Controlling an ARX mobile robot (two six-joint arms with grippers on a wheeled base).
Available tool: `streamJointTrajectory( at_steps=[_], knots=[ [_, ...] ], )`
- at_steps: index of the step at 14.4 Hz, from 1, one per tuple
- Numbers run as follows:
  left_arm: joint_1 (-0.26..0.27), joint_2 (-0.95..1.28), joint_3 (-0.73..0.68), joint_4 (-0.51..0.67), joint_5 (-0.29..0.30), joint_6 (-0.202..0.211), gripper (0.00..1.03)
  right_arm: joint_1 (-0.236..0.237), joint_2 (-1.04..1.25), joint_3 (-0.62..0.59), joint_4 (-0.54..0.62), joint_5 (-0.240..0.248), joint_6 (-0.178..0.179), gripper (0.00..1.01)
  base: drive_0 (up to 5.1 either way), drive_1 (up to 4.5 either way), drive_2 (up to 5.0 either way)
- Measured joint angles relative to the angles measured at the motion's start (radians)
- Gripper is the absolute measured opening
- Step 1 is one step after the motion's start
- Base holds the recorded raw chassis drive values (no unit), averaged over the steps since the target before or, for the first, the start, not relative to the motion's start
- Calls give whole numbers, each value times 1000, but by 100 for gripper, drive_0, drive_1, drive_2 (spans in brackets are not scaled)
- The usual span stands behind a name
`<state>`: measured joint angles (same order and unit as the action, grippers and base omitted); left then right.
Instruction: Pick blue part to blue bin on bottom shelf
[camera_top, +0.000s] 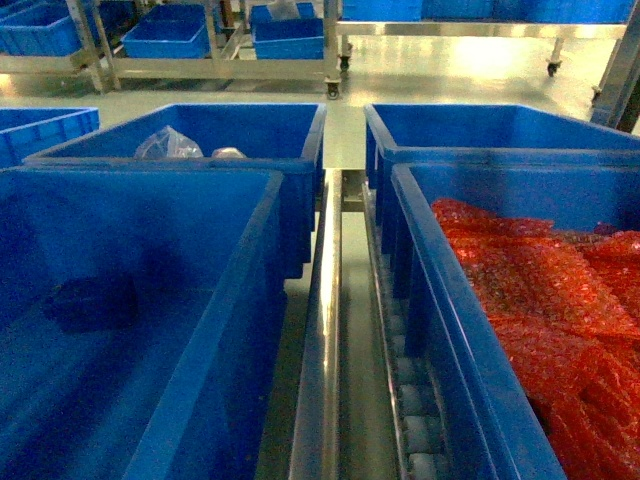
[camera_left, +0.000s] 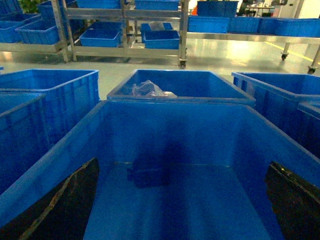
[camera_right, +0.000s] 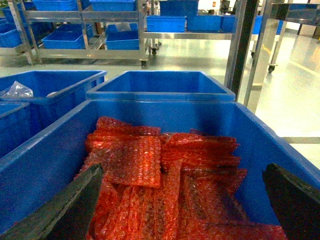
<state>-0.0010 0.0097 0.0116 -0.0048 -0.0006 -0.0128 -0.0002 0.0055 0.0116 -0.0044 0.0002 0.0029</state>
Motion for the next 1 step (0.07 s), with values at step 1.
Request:
streamJointTrajectory(
  at_steps=[1],
  knots=[
    [0, 0, 0, 0, 0, 0, 98, 0, 0, 0, 0, 0, 0, 98, 0, 0, 0]
  ],
)
